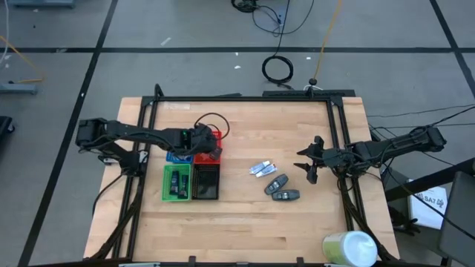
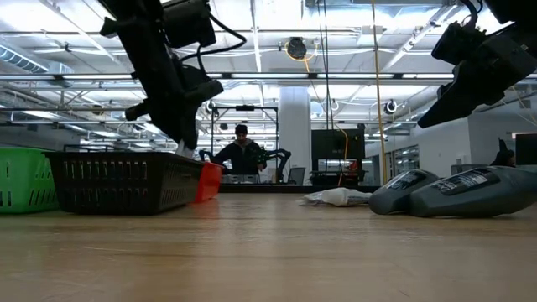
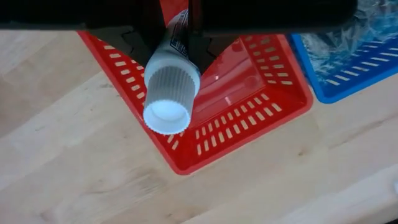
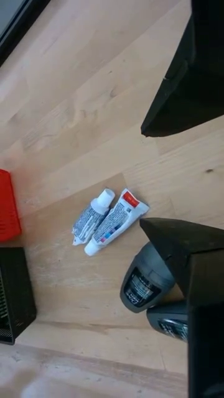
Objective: Pick & Place Travel size toiletries
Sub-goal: Put the right white toothpaste into the red bin
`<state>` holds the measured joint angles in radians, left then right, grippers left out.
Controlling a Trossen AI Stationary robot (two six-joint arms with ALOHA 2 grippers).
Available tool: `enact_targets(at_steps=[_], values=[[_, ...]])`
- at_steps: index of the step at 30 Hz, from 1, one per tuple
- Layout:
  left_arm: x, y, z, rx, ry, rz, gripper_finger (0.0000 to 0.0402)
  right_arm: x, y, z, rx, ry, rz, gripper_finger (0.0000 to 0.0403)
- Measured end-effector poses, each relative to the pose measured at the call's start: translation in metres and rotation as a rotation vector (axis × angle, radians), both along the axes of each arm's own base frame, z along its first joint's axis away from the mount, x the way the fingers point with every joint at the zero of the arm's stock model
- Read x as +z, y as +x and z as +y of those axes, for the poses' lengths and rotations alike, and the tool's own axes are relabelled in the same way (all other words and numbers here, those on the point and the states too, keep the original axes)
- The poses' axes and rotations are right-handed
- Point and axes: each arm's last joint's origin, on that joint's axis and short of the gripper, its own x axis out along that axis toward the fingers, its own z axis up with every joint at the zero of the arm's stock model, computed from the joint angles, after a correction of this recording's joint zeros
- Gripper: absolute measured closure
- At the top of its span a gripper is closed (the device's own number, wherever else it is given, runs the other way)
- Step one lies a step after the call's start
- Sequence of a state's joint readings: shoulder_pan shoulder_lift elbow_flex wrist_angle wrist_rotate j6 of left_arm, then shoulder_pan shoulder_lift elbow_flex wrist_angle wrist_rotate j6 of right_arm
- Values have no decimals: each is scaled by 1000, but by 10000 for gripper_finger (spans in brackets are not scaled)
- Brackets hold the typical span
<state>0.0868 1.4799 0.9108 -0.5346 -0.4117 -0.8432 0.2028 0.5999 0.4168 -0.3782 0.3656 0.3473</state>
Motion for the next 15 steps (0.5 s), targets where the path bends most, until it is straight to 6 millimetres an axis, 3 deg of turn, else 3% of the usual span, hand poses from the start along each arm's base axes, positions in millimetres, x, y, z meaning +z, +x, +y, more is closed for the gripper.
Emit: enact_targets(at_steps=[8, 15], values=[[1, 2, -1, -55, -5, -3, 362, 0, 0, 0, 1, 0, -1, 190], [0, 2, -1, -64, -27, -8, 301, 0, 0, 0, 1, 1, -2, 190]])
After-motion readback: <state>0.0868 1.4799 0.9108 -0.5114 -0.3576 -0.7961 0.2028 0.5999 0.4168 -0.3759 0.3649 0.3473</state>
